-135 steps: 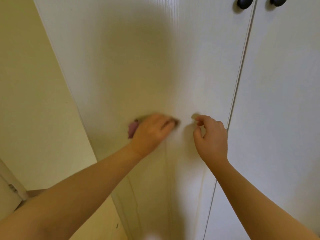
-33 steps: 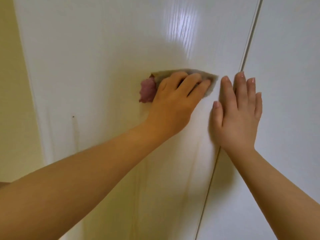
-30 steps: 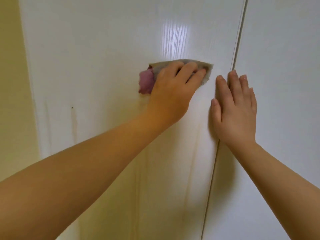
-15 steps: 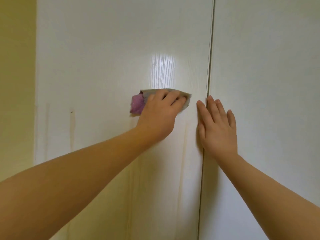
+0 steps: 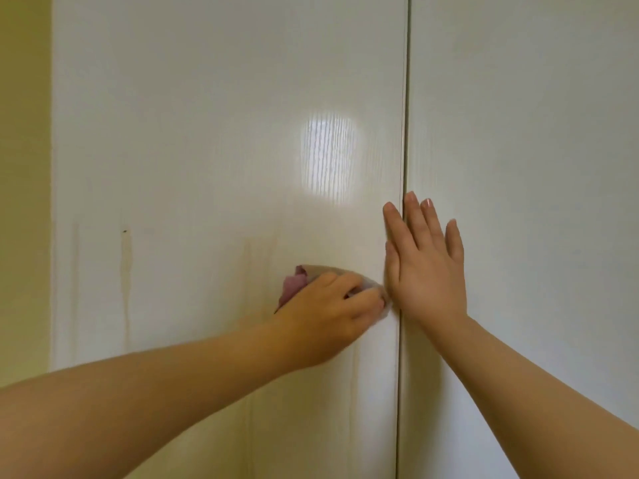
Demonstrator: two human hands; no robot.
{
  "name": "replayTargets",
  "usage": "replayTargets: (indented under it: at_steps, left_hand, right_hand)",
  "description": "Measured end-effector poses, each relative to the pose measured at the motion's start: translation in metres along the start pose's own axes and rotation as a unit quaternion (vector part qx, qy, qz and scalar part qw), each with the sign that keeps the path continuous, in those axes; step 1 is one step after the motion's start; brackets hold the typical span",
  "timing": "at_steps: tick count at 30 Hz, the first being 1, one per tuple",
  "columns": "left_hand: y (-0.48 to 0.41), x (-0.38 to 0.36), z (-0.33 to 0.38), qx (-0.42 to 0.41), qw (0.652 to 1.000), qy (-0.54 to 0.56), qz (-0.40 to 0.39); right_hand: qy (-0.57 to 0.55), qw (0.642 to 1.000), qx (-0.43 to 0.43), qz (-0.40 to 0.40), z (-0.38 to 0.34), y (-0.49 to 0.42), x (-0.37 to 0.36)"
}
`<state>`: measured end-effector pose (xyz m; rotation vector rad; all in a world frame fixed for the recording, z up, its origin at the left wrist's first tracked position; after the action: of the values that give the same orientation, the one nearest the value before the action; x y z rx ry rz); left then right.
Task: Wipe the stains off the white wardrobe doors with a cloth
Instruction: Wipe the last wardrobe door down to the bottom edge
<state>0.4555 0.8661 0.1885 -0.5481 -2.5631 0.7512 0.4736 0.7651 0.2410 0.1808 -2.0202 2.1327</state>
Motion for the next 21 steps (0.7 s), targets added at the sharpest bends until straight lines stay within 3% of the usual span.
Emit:
replayTargets:
  at_steps: [2, 3, 6, 7, 10, 12, 14, 16, 17, 19, 21]
  left_hand:
    - [0.007, 0.001, -0.001, -0.047, 0.998, -0.012, -0.035]
    - [-0.001, 0.004, -0.019, -0.028, 0.999, -0.026, -0.023]
    - [-0.018, 0.023, -0.078, 0.197, 0.975, -0.006, 0.101]
    - [-0.015, 0.019, -0.069, 0.224, 0.967, 0.002, 0.123]
    - [-0.001, -0.011, 0.011, 0.052, 0.998, 0.004, 0.033]
    - [0.005, -0.01, 0.008, -0.019, 1.0, -0.01, -0.001]
    - [-0.007, 0.007, -0.045, 0.096, 0.995, -0.008, 0.04]
    - [-0.007, 0.03, -0.094, 0.296, 0.948, 0.013, 0.113]
    - [-0.006, 0.029, -0.088, 0.301, 0.945, 0.011, 0.131]
    - [-0.002, 0.008, -0.031, 0.14, 0.986, 0.008, 0.09]
    - [0.021, -0.007, 0.011, -0.003, 1.0, -0.006, 0.013]
  right_hand:
    - [-0.01, 1.0, 0.005, -0.016, 0.001, 0.001, 0.001]
    - [-0.02, 1.0, 0.003, -0.023, 0.001, 0.002, 0.003]
    - [-0.044, 0.998, -0.001, -0.049, -0.002, 0.002, 0.005]
    - [-0.046, 0.997, -0.002, -0.065, -0.002, 0.002, 0.006]
    - [-0.041, 0.994, 0.005, -0.105, -0.001, 0.001, 0.007]
    - [-0.044, 0.992, 0.012, -0.117, 0.0, 0.002, 0.011]
    - [-0.046, 0.991, 0.01, -0.128, 0.001, 0.002, 0.012]
    - [-0.052, 0.99, 0.004, -0.131, -0.002, 0.002, 0.013]
    - [-0.054, 0.99, -0.001, -0.134, -0.003, 0.002, 0.013]
    - [-0.056, 0.988, -0.005, -0.142, -0.004, 0.002, 0.014]
    - [-0.052, 0.988, -0.005, -0.145, -0.004, 0.004, 0.015]
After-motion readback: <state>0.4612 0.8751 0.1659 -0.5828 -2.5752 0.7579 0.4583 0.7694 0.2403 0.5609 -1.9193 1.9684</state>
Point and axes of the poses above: each hand's wrist, its own y-axis away from the middle knuckle, its own x-axis out of the back of the hand, z = x × y, the point moved 8 cm from there along -y, towards the middle knuckle, and after that the axes turned 2 degrees about y, right-handed, at the moved point
